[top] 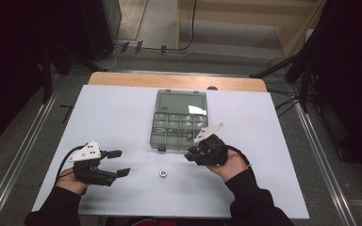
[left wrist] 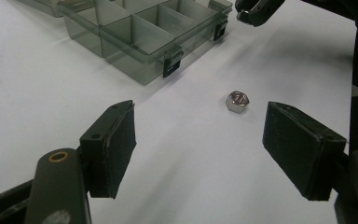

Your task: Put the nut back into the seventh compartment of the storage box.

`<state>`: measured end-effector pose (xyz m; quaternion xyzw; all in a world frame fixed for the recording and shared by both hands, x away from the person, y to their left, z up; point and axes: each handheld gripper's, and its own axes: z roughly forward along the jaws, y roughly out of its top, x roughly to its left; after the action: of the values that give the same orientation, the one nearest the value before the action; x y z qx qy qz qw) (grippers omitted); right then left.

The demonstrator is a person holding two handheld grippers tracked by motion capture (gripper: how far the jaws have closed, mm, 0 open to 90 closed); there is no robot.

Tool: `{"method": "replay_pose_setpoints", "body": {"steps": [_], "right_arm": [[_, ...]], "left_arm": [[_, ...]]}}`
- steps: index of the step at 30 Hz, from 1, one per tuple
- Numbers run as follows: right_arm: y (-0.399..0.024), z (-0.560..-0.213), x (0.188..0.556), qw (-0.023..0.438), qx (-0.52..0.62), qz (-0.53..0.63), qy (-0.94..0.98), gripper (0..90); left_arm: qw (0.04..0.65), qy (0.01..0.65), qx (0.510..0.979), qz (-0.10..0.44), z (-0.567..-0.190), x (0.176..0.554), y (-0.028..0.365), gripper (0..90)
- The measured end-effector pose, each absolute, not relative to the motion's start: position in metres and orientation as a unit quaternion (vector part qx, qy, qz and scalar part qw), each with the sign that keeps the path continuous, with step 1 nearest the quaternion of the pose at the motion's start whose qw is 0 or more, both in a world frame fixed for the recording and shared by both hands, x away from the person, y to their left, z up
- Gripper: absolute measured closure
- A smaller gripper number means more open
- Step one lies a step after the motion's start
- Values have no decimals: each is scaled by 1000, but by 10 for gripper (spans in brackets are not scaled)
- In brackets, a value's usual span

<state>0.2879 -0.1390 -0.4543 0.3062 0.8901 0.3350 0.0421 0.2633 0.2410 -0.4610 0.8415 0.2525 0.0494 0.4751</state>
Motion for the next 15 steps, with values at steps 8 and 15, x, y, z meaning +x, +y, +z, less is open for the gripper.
{"method": "replay_pose_setpoints", "body": {"steps": [8,15], "right_arm": [[-138,-447,302,51,306,340,888,715],[-137,-443,319,59,314,343,883,715]], "left_arm": [[473,250,843,50,-462,263,240,259],[471,249,845,48,-463,264,240,259]]}}
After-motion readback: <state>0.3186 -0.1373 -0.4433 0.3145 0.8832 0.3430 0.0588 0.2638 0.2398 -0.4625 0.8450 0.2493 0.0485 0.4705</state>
